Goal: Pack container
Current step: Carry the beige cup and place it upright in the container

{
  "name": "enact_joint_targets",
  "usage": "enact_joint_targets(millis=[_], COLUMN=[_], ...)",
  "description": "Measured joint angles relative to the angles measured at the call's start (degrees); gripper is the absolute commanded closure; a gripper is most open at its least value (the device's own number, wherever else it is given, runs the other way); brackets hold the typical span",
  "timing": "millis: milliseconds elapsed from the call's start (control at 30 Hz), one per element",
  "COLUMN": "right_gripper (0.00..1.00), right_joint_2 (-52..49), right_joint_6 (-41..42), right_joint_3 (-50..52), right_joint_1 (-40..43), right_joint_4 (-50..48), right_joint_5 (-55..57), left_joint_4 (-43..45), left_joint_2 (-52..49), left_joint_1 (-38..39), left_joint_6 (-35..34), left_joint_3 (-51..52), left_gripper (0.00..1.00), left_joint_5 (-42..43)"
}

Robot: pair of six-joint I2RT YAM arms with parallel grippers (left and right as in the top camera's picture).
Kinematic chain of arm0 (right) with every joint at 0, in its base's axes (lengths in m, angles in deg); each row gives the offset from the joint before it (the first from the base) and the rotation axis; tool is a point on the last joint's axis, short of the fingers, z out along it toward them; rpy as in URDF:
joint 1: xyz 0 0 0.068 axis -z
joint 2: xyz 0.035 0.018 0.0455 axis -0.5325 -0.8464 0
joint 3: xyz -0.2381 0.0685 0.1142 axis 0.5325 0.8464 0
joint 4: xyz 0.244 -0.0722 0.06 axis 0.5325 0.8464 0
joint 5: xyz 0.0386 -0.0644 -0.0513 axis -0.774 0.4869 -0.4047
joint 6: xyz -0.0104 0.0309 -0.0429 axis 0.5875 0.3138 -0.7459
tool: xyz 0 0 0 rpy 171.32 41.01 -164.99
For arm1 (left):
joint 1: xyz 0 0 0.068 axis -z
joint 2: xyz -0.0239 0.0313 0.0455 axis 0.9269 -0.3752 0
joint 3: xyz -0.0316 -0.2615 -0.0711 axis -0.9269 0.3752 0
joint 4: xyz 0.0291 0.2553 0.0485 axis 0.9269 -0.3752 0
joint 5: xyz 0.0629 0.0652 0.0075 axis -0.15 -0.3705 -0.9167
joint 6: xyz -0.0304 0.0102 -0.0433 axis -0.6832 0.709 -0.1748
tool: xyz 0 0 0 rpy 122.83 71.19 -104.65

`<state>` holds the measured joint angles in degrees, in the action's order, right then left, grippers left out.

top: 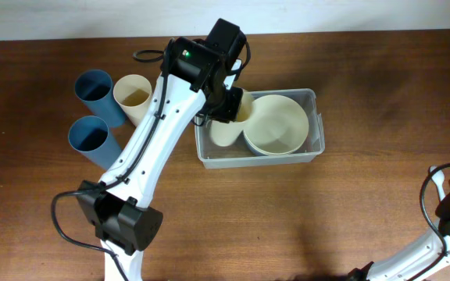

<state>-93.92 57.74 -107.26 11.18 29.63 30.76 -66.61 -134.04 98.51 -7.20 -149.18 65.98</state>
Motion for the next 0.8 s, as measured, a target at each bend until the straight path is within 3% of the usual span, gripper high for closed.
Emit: enact_joint_targets(millis=[400, 800], right_gripper=[0.01, 0.01], right_joint_2=[0.00, 0.00], right_joint_6=[0.02, -0.02], right_joint_3=[0.00, 0.00], right_joint_1=[0.00, 0.00], right_joint_4=[0.00, 0.00], right_joint_5=[0.00, 0.02], left_joint_4=[2.45, 2.23], left_joint_2=[0.00, 0.00], left_joint_1=[-1.84, -16.72], left_joint_6=[0.00, 0.28], left_joint_3=[0.00, -0.02], left_gripper=[0.72, 0.64], left_joint_5=[-1.86, -6.97])
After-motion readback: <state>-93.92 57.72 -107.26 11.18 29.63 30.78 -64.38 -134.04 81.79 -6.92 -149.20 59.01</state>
